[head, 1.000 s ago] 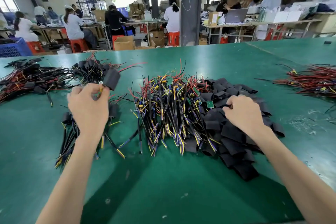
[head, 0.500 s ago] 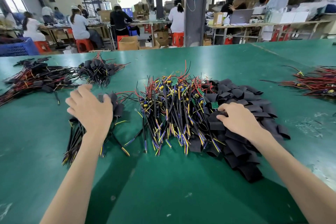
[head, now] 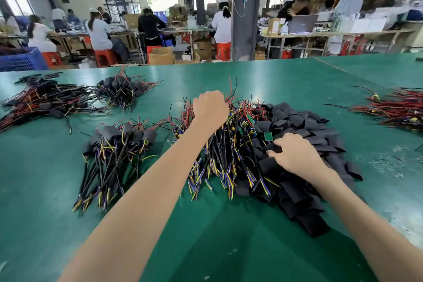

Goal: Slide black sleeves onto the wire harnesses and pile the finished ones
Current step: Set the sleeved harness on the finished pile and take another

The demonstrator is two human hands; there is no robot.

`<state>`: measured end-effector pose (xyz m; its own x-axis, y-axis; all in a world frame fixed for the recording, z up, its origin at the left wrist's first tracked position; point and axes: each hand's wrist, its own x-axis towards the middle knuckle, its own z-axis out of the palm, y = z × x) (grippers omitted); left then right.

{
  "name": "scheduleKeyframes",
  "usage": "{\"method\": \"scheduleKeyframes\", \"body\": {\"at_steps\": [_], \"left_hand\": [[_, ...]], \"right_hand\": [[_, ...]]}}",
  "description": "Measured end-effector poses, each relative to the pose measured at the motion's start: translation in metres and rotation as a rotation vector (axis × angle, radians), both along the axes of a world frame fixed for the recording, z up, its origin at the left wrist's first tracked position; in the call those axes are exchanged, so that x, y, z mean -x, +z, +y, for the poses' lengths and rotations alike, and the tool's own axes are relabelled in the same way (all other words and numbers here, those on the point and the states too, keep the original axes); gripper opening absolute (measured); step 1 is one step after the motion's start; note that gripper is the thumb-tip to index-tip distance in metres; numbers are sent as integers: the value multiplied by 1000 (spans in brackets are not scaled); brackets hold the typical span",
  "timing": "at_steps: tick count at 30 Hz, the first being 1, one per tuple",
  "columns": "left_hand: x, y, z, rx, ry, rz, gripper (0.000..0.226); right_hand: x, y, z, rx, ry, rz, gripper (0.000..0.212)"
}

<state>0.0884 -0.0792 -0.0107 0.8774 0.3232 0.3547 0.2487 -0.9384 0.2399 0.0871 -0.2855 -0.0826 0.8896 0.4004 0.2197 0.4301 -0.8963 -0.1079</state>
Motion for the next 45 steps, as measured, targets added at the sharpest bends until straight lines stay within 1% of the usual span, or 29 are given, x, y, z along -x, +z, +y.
{"method": "scheduleKeyframes", "body": {"at_steps": [2, 6, 7, 8, 9, 10, 12, 14, 16, 18, 19, 20, 22, 24, 26, 28, 29, 30, 33, 38, 45], "left_hand": [[-3, 2, -1, 86, 16, -8, 18], [-3, 12, -6, 222, -17, -12, 33], [-2, 14, -9, 249, -42, -28, 32], [-2, 15, -12, 286, -71, -63, 25], [-1, 16, -14, 333, -99, -120, 15], [0, 19, -17, 391, -125, -192, 14], [7, 28, -22, 509, -185, -345, 22], [19, 44, -26, 560, -254, -507, 22], [34, 63, -26, 533, -300, -625, 24], [49, 78, -21, 468, -343, -672, 28], [56, 82, -16, 403, -356, -677, 31], [62, 85, -10, 291, -351, -667, 33], [74, 81, 3, -14, -289, -594, 37], [86, 65, 16, -283, -222, -507, 39], [96, 43, 25, -418, -203, -405, 31], [104, 16, 32, -444, -214, -343, 16], [107, 3, 36, -424, -225, -334, 14], [110, -9, 38, -393, -235, -341, 13], [116, -32, 42, -293, -229, -441, 9], [122, -35, 44, -227, -194, -561, 9], [126, -38, 43, -284, -238, -570, 9]], "right_hand": [[0, -2, 0, 3, -2, -17, 40], [-1, -2, 1, -21, 3, -19, 40], [-1, -1, 2, -22, 3, -25, 39], [0, 0, 2, -24, 1, -33, 38], [0, 0, 2, -35, -4, -44, 37], [1, 0, 3, -56, -10, -56, 35], [2, 1, 3, -116, -30, -85, 32], [3, 3, 4, -176, -47, -129, 27], [4, 6, 5, -253, -63, -187, 24], [4, 8, 5, -350, -86, -245, 23], [4, 10, 5, -401, -97, -271, 22], [5, 11, 6, -446, -99, -300, 23], [6, 12, 7, -516, -73, -357, 22], [8, 12, 9, -560, -21, -360, 25], [11, 13, 13, -604, 35, -328, 33], [15, 13, 16, -622, 100, -331, 36], [17, 13, 18, -617, 131, -340, 37], [18, 12, 19, -609, 157, -343, 37], [20, 9, 21, -602, 234, -325, 40], [22, 7, 19, -587, 315, -291, 39], [25, 11, 18, -631, 378, -305, 35]]}}
